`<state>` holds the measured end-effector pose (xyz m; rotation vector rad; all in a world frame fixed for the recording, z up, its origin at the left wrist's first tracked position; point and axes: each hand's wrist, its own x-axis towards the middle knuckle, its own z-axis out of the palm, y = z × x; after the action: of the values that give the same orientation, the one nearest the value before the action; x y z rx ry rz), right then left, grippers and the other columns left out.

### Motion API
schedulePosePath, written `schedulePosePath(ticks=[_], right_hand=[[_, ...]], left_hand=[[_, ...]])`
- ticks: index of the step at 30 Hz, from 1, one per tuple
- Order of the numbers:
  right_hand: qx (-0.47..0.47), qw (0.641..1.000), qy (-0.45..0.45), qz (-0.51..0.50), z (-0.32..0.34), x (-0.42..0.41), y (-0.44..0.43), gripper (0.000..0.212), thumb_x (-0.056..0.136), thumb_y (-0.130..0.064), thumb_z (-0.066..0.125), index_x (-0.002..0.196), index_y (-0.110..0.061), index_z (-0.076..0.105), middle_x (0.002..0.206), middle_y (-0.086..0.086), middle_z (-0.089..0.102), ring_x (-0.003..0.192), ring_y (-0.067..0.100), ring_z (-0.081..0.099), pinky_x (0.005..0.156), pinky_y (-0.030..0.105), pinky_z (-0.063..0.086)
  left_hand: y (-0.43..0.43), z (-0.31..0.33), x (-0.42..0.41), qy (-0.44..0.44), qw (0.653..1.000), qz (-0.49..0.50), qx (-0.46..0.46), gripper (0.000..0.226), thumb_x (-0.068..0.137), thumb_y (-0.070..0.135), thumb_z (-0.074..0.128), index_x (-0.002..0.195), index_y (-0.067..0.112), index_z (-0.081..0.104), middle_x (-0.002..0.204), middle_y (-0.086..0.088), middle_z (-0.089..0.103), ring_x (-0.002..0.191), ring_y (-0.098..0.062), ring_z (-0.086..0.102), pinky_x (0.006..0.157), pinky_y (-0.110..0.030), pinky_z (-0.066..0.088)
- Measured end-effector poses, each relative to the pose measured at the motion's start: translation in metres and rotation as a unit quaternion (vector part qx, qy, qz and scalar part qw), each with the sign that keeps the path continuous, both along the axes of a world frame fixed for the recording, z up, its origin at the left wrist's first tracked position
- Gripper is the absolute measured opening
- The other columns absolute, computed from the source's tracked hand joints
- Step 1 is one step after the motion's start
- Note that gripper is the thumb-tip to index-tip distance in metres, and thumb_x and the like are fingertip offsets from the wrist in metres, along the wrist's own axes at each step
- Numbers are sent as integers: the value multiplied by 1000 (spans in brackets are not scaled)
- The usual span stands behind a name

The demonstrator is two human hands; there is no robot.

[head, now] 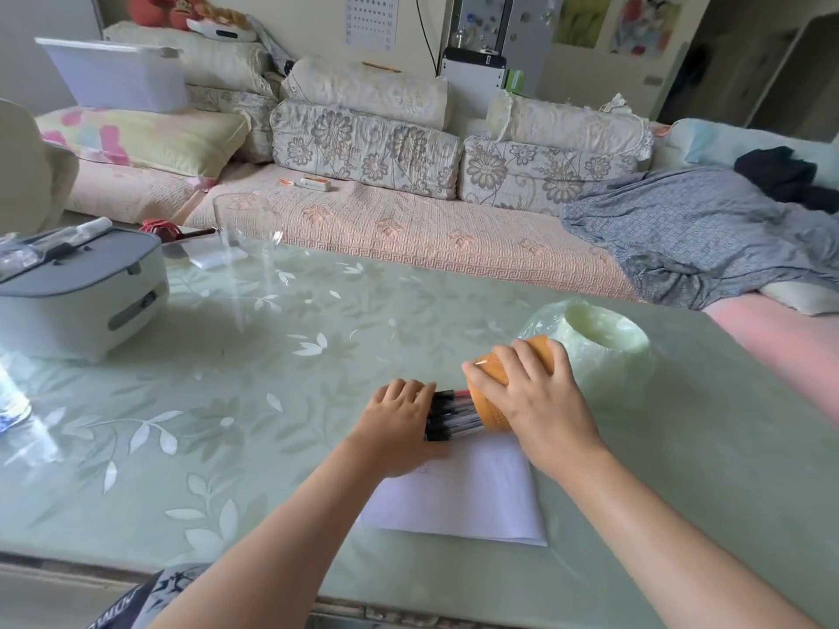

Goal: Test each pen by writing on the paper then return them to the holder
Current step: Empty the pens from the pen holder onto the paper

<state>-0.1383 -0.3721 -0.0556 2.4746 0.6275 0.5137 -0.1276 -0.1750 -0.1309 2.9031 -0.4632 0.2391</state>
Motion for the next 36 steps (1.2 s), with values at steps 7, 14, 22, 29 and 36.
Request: schedulePosePath(ticks=[7,14,22,29,36], right_hand=[[-25,998,10,-57,7,-11,-22,87,56,-2,43,138,-26,30,129,15,42,123,37,39,104,56,22],[-14,987,24,-157,17,-30,-57,95,60,-13,70,142,-29,24,131,12,39,120,34,38,98,53,28],[87,985,-10,-150,17,-37,-71,102,49,-18,77,139,-37,33,125,5,47,110,28,47,91,49,31],[107,984,-1,-140,16,-28,-61,97,56,-20,74,140,-38,28,122,3,47,109,26,47,89,48,29],[100,977,6,-189,19,-35,-77,97,62,-18,73,142,-35,21,128,6,43,118,27,42,96,51,29]], left_hand=[[-24,-2,-5,35,998,-53,12,83,93,62,42,156,26,3,162,3,12,148,-18,9,120,-35,7],[-29,0,-10,74,995,-39,59,80,93,65,34,156,29,-1,162,-1,7,149,-23,4,121,-44,3],[-33,6,-11,105,994,-23,30,95,84,73,45,155,30,1,162,1,5,150,-22,0,121,-46,-2],[-47,8,-16,-11,991,-80,-112,38,95,42,53,132,48,53,136,23,53,126,-10,45,101,-26,31],[-58,0,-11,-30,994,-27,-102,33,95,33,53,125,41,63,133,18,57,123,-14,46,100,-32,37]])
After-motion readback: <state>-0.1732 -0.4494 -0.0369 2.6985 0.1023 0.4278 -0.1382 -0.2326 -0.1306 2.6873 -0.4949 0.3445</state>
